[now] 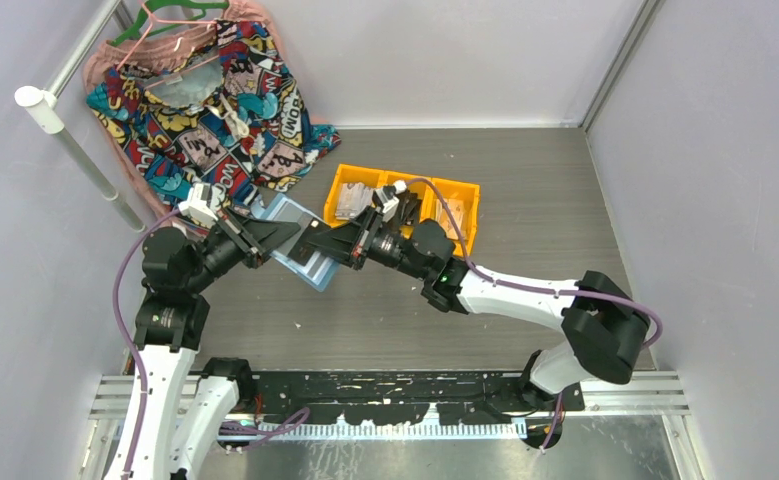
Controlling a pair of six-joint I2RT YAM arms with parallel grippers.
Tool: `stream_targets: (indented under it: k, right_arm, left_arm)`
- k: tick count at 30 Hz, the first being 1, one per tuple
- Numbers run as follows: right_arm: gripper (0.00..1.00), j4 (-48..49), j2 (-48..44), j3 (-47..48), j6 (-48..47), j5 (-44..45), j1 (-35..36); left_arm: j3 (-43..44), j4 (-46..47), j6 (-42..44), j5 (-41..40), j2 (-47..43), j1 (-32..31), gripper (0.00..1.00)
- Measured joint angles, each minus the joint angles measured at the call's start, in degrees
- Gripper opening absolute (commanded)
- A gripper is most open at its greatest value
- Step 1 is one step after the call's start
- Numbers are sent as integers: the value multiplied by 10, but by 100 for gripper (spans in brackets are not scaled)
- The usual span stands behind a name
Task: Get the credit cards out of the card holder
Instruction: Remove the credit card from the card holder, then place the credit card in the storage box.
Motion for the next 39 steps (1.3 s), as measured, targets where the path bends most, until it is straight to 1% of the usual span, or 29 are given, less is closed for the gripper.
stream_targets:
  k: [4,7,9,12,13,15,17,20,21,26,31,32,34,37,39]
  right_arm:
    - [1,-7,-9,-11,-3,0,-5]
    - [1,-51,-47,-35,-19,-9,-23]
    - [1,-111,-87,-47,-40,-21,-51]
    - [1,-226,-147,-46,-96,-44,-118]
    - [1,-257,-158,-42,-117,-47,-135]
    - [1,-366,-165,-5,-183,-48,-179]
    - [1,-471,-146,48,-252,-37,-215]
    - [1,-587,-92,126,-340,-17,-255]
    - [1,-612,-71,147,-363,-10,-264]
    - [1,-722,71,248,-471,38,-290]
    - [1,-774,208,330,-526,47,-292]
    - [5,-782,232,345,-532,47,-292]
    - [19,-782,264,366,-539,45,-292]
    - [37,-781,278,382,-546,48,-293]
    - [47,-781,277,386,-547,50,-292]
  left_arm:
    - [5,-12,27,-12,0,-1,0]
    - [18,-35,71,-47,4,-1,0]
    - [31,-49,106,-73,6,-1,0]
    - [46,-61,168,-110,7,-1,0]
    - [47,-62,185,-119,7,-1,0]
    - [47,-70,216,-127,6,-1,0]
    - [46,-74,238,-127,9,-1,0]
    - [44,-76,257,-110,13,-1,0]
    - [44,-76,262,-98,14,-1,0]
    - [41,-70,266,-31,18,-1,0]
    - [31,-42,249,42,17,-1,0]
    - [30,-36,244,58,17,-1,0]
    - [29,-26,235,81,17,-1,0]
    - [29,-14,227,110,17,-1,0]
    - [29,-9,219,125,15,-1,0]
